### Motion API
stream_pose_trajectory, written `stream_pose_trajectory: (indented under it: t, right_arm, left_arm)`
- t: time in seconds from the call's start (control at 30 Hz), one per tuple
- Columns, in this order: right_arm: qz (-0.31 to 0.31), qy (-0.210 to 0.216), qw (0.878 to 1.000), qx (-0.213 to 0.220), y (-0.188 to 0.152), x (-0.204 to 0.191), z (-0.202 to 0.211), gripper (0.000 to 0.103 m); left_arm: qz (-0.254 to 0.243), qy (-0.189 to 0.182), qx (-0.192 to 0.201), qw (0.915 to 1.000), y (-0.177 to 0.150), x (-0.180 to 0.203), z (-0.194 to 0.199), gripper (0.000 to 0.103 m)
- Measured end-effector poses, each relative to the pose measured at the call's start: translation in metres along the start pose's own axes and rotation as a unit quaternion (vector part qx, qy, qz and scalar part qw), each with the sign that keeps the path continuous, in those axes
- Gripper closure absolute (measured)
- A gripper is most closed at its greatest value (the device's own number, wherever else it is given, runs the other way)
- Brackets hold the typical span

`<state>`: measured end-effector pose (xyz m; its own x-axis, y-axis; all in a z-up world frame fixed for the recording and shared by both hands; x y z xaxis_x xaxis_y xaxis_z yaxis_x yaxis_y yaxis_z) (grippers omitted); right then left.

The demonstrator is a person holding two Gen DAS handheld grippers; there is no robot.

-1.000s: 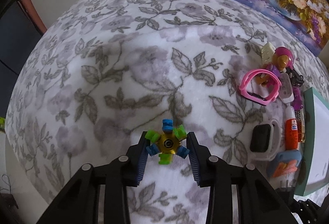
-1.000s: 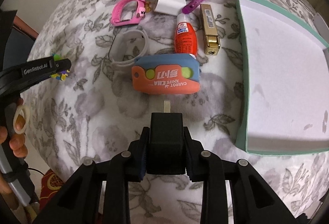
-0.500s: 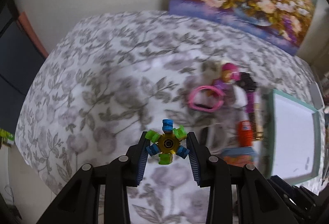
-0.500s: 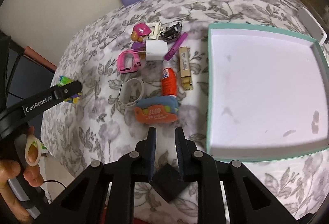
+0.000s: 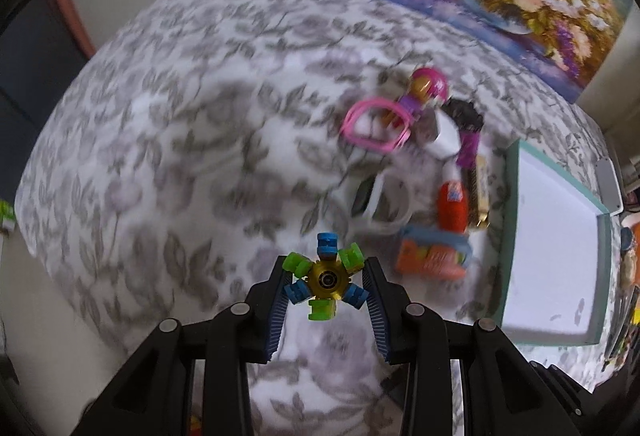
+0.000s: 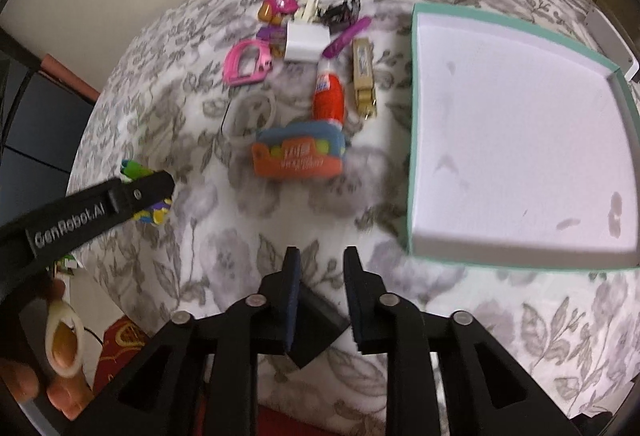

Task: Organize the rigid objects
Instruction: 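Lift the black charger with the right tool while the left tool lifts the spinner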

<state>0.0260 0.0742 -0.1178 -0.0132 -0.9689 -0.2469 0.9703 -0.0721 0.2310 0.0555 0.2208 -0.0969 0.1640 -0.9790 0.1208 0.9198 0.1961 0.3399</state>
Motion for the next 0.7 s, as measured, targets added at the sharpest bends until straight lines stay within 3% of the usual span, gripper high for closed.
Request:
stream_pose_trajectory:
  t: [0.07,0.3,0.57,0.7]
  right_arm:
    - [0.003,-0.004,1.0,-0.001,-0.004,0.0,-0.002,0.064]
    - [-0.014,-0.009,1.0,0.002,-0.013,0.008,-0.002,0.052]
    - [-0.007,-0.019,1.0,0.004,-0.021,0.006,-0.005,0.028]
    - [0.001,-0.028,1.0,-0.001,-0.025,0.004,-0.01,0.028]
  left_arm:
    - [0.011,-0.005,-0.009,0.9999,-0.012,-0.003,-0.003,0.064]
    - [0.021,-0.006,-0.021,0.9995,-0.033,-0.011,-0.009,0.064]
    - [0.047,-0.022,-0.045,0.9976,-0.038,-0.019,-0.021,0.064]
    - [0.058,-0.029,-0.057,0.9963,-0.04,-0.023,-0.026,0.064]
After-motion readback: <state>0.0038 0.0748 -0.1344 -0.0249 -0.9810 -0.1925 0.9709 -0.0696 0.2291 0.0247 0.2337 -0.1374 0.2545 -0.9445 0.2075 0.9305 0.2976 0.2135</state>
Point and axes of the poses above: each gripper's, at about its wrist camera, not at the fingertips, and z roughly against the way its jaws point, x to its right, y to its top, the point moved 9 cm from there along -z, roughly the way its jaws point, and after that the axes turned 2 degrees about -y, right-handed, at the moved point
